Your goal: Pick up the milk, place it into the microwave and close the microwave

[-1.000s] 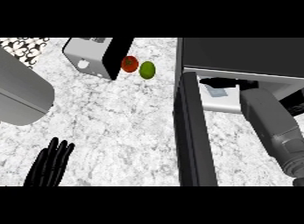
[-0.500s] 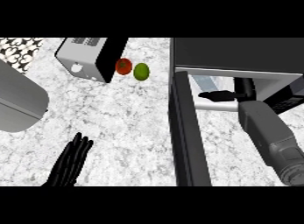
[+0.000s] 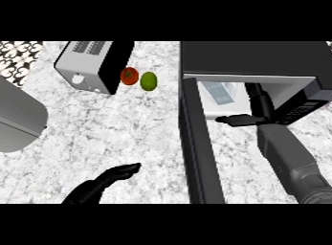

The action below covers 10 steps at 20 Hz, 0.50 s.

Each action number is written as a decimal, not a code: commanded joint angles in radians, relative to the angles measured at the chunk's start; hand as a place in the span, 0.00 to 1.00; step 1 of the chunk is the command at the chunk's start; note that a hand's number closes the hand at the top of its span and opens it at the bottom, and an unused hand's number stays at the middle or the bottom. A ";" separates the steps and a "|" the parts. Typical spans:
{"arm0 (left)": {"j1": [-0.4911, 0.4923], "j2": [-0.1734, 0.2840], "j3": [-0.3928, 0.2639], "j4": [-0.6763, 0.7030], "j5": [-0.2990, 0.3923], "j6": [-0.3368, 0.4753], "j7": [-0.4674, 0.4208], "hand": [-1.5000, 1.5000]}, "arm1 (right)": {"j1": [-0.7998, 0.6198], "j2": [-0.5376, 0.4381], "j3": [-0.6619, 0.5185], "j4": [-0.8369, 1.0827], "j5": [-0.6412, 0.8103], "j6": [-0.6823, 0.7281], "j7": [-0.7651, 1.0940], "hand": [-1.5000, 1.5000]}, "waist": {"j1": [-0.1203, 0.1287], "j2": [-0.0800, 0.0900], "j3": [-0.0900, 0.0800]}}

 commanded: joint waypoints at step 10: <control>-0.181 -0.053 -0.054 0.272 -0.146 0.033 -0.012 1.00 | 0.293 -0.063 0.056 -0.222 0.019 0.139 -0.063 0.00 | -0.062 -0.016 -0.003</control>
